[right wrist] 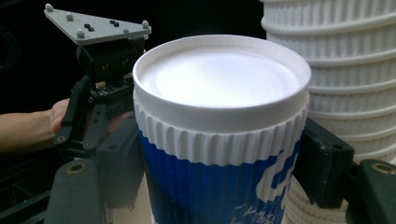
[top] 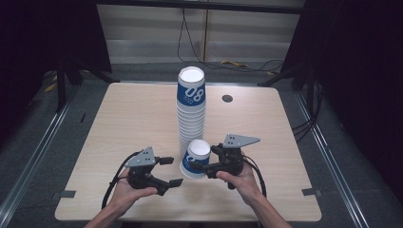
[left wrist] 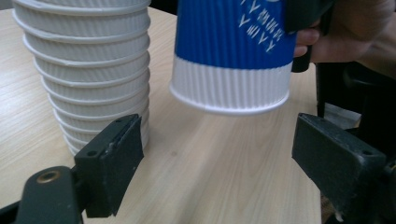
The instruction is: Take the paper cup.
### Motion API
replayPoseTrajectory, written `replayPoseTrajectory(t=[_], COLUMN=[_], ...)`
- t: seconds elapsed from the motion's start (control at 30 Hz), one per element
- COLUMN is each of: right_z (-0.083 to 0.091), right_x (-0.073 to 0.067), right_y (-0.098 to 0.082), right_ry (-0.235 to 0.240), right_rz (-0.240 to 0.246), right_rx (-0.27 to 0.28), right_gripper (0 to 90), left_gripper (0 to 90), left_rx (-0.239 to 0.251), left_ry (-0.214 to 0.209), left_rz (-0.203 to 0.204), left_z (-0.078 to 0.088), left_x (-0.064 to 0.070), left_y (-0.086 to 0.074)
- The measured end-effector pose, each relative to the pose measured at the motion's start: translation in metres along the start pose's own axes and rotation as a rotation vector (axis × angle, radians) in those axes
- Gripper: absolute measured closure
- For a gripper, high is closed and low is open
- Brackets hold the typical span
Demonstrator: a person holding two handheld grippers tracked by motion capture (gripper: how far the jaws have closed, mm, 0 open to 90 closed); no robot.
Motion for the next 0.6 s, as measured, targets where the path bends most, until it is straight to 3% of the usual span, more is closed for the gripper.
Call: replayPoseTrajectory(t=[0.1,0.4,0.5,0.6], right_z=[-0.002,-0.005,-0.006,-0.008], right_x=[-0.001,-0.011,-0.012,-0.014], right_y=[-0.003,-0.010,-0.009,-0.009], right_ry=[0.011,0.053,0.064,0.075], right_rz=[-0.008,-0.007,-0.018,-0.022], right_rx=[-0.005,-0.016,-0.007,-0.005], right_gripper=[27.2,27.3,27.3,27.3], left_gripper=[16.2,15.8,15.7,15.7], left_rx=[0.022,0.029,0.041,0.042], left_ry=[-0.024,-0.055,-0.077,-0.073], left_rz=[0.028,0.010,0.031,0.038], left_z=[-0.001,-0.003,-0.003,-0.003], left_x=[0.004,0.009,0.011,0.010], left_y=[0.002,0.002,0.003,0.004])
Point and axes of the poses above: each handheld gripper's, and its own axes: z roughly backward along the jaws, y roughly out of its top, x roughly to its right, the point moved 10 cm from there along -z, roughly forward along the jaws, and after that the axes turned 12 degrees about x, right-handed, at the moved point
